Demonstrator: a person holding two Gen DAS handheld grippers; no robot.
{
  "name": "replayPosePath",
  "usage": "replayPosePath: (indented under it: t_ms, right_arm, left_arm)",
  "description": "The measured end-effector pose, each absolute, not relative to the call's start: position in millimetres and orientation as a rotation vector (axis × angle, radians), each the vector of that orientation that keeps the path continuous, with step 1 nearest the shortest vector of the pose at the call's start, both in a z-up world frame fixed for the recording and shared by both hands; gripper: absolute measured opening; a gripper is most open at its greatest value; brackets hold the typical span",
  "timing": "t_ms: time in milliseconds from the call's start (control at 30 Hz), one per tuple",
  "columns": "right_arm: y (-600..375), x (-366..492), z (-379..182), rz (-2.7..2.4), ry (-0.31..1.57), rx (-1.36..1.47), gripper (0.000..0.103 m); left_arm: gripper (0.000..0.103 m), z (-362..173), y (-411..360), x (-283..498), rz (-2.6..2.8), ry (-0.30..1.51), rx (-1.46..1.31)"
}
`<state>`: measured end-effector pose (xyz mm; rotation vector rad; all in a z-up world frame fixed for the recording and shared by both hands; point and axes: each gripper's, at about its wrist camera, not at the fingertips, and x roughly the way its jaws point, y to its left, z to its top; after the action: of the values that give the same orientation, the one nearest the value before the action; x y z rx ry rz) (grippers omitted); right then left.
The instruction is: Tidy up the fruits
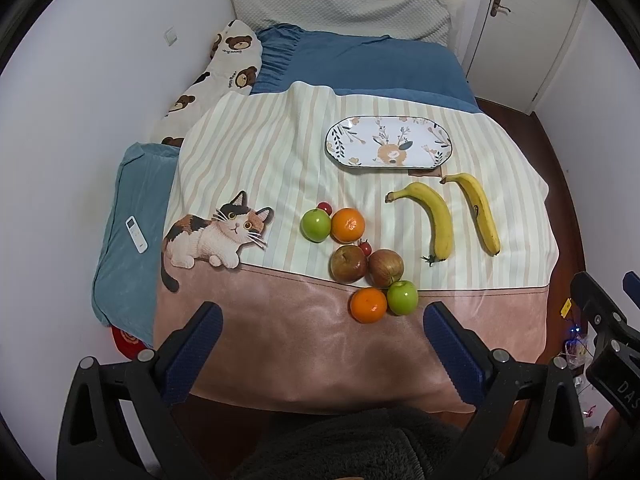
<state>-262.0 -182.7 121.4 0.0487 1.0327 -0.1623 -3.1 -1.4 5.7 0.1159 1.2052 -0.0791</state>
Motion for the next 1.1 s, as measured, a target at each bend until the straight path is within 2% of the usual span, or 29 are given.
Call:
replayPosePath:
  t_ms: [1100]
  right_arm:
    - [-182,-278,128,-0.146,1.033,0.086,0.103]
  left_arm:
    - [0.103,13,-3,-8,-0.095,1.193,0.124]
